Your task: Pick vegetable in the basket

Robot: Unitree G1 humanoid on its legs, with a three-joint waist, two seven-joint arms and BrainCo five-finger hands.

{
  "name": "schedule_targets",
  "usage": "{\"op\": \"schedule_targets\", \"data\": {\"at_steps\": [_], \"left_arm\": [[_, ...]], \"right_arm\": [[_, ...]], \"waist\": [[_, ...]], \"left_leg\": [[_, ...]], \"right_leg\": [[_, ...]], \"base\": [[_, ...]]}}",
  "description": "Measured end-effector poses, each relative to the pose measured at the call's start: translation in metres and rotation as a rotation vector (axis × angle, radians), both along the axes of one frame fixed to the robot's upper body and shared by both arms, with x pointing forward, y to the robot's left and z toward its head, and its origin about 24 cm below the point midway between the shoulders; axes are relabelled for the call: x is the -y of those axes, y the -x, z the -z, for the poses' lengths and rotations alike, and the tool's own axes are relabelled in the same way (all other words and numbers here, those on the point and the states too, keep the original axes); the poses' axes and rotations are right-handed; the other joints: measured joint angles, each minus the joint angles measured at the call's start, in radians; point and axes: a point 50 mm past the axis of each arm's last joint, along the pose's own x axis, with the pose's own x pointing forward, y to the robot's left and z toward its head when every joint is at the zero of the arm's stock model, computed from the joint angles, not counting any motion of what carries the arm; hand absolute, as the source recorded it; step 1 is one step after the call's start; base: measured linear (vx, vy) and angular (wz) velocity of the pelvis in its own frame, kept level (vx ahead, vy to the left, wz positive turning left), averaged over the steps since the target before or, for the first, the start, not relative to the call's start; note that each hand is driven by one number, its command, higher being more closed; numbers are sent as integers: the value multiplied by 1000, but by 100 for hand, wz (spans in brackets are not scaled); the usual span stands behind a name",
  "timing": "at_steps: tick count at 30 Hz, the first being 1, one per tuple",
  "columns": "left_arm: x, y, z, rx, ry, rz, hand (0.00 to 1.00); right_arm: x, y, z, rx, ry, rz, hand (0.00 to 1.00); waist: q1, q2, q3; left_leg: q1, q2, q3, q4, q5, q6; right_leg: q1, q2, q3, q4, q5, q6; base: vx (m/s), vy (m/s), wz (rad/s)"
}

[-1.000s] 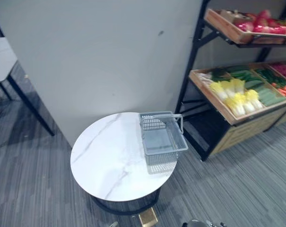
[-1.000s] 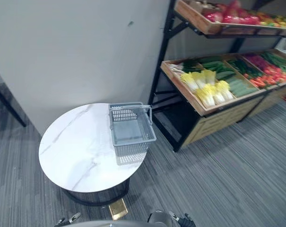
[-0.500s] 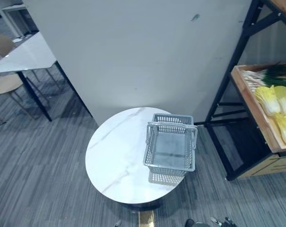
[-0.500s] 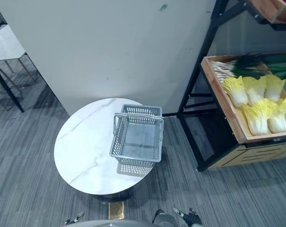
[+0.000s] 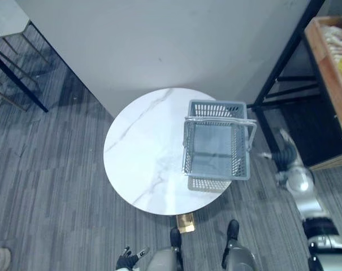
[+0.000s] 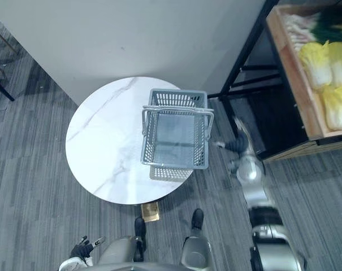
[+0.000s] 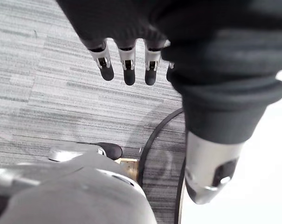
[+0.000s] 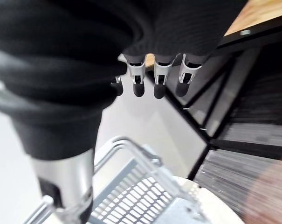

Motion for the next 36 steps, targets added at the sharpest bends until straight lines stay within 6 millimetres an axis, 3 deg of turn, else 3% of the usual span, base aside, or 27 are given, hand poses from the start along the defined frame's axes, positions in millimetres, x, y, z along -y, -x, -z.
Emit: {"op": "schedule_targets", "data": {"at_steps": [3, 6, 10, 22, 36], "left_arm": [[0, -4, -1, 8, -7, -4, 0], [0, -10, -2, 21, -11, -8, 0], [-1, -15, -4, 35, -13, -15, 0], [-3, -31, -9, 80, -24, -47, 0], [-3, -38, -11, 94, -34, -40, 0]], "right_arm": [[-27, -22, -45, 119, 144, -110, 0], [-38, -38, -85, 195, 297, -152, 0], [-49, -50, -117, 252, 408, -175, 0], [-47, -69, -131, 181, 524, -137, 0], [-55, -72, -119, 142, 575, -157, 0]], "waist": [[8, -5, 41], [28, -7, 83], [29, -7, 102], [31, -8, 151], [37, -8, 162]], "left_leg": [[-35, 13, -2, 3, 2, 2], [-50, 17, -3, 1, 6, 7], [-83, 21, -6, -1, 17, 15], [-103, 25, -13, -24, 49, 18], [-97, 52, -32, -117, 127, -8]], "right_leg": [[-37, 20, 1, -1, 23, -16], [-53, 27, 15, -4, 33, -20], [-81, 34, 30, -18, 70, -32], [-103, 42, 53, -27, 78, -35], [-118, 77, 58, -51, 72, -44]], "base": [[2, 0, -3], [-43, -17, -4], [-43, 16, -1], [-13, 9, 1], [-8, -22, 2]]}}
